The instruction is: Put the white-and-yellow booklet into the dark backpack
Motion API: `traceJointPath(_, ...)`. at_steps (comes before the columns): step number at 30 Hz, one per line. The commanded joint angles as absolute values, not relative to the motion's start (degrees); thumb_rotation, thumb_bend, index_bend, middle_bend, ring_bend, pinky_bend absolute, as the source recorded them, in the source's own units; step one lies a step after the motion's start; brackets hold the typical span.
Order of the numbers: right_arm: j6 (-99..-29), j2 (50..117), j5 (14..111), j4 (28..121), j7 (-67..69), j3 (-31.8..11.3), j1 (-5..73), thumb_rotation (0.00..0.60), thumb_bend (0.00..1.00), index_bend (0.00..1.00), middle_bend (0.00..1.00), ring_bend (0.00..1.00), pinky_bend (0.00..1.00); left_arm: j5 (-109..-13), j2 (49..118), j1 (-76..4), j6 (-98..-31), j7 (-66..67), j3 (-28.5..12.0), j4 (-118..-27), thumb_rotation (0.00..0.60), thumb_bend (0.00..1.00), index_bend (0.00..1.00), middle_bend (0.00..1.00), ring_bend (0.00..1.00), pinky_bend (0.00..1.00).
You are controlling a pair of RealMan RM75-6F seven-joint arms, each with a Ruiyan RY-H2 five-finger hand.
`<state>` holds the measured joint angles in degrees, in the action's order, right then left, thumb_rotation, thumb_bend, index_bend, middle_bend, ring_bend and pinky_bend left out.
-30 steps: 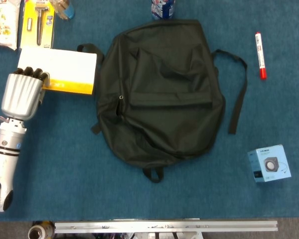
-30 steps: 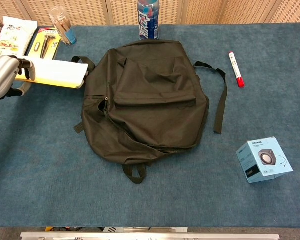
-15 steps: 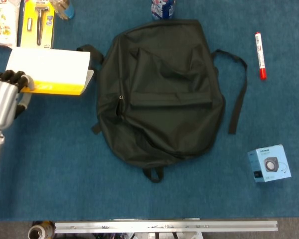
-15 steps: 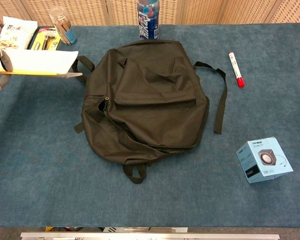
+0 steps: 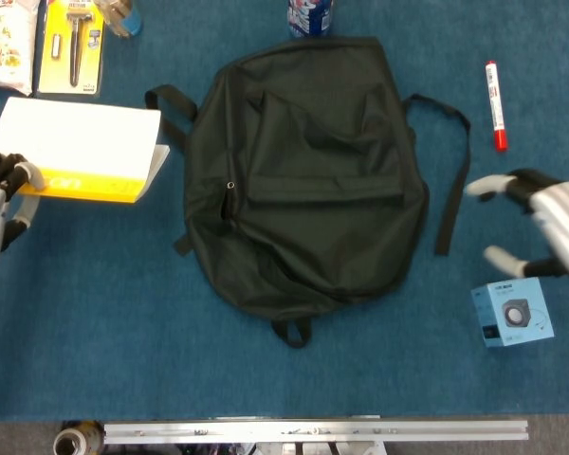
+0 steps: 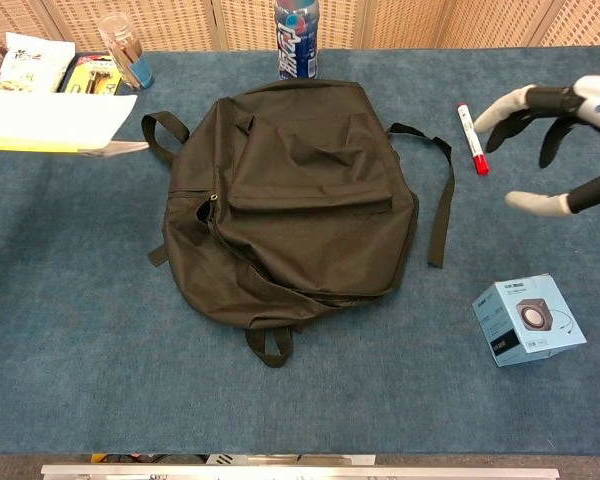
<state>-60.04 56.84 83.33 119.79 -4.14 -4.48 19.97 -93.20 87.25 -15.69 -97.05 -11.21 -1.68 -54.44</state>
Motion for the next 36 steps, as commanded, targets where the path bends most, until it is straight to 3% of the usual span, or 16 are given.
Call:
traceJointPath(1,-54.7,60.9,78.2,121.2,-10.9,-5.0,24.5,0.6,0.15,0.29,0.39,0.27,0.45,-93.9,86.4,-15.1,-97.8,-10.6,-1.3,-55.5,0.6,0.56,0.63,0.58,0.5,0.63)
traceJointPath(9,-52.4,71.3,66.9,119.7,-27.3,-5.3,31.4,0.6,0.0,0.29,0.39,0.27,0.45,-95.1,85.8,-13.9,-98.7,-10.3,-0.4,-55.4,0.6,0.56,0.63,0.59,0.5,0.63)
traceJointPath(21,-59.0,87.6,52.5,115.2,-46.2,-4.1,39.5,0.6,0.0,0.28,0.39,0.27,0.45,-96.0,86.2,-12.9,-99.7,-9.9,-0.2,-54.3,0.6,0.56,0.63,0.59,0.5,0.63)
traceJointPath(36,-63.5,96.5,47.3,110.7,-53.1,-1.9,43.3,0.6,0.0,0.25,0.38,0.27,0.45,-95.8,86.4,-12.2,-99.2,-10.6,-0.3,-53.8,0.6,0.56,0.63,0.59,0.5,0.63)
